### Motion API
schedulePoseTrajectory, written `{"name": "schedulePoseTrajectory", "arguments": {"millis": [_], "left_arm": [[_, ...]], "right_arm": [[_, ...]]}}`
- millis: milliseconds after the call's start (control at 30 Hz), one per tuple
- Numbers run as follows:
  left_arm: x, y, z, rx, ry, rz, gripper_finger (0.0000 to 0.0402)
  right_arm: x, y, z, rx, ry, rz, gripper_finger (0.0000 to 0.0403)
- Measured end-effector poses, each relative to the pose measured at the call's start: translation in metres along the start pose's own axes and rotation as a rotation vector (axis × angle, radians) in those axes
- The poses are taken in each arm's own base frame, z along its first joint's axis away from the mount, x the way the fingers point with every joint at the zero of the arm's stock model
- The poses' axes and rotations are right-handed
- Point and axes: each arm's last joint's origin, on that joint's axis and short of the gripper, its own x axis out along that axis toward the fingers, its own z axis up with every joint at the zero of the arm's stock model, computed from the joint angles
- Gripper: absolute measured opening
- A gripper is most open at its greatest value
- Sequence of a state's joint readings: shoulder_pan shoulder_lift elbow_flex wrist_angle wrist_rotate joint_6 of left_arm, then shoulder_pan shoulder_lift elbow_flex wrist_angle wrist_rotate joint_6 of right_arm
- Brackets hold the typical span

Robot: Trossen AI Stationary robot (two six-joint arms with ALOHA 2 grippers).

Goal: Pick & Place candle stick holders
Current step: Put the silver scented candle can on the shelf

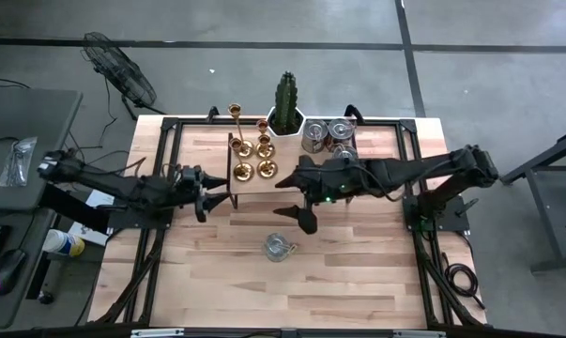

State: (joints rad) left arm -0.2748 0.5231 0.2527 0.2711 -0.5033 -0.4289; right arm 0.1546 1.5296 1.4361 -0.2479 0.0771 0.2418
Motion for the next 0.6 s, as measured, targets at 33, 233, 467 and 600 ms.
{"name": "schedulePoseTrajectory", "arguments": {"millis": [33,233,467,600], "left_arm": [[0.001,0.002,0.002,0.004,-0.005,-0.002,0.0245],[-0.005,0.015,0.007,0.048,0.005,0.036,0.0245],[-0.023,0.022,0.012,0.066,-0.016,0.041,0.0245],[-0.027,0.027,0.004,0.048,-0.012,0.003,0.0245]], "right_arm": [[0.003,0.000,-0.001,-0.018,0.027,-0.004,0.0330],[0.018,0.007,0.005,-0.079,0.161,-0.023,0.0330],[0.027,0.006,0.002,-0.086,0.357,-0.068,0.0330],[0.024,0.006,-0.004,-0.046,0.444,-0.074,0.0330]]}}
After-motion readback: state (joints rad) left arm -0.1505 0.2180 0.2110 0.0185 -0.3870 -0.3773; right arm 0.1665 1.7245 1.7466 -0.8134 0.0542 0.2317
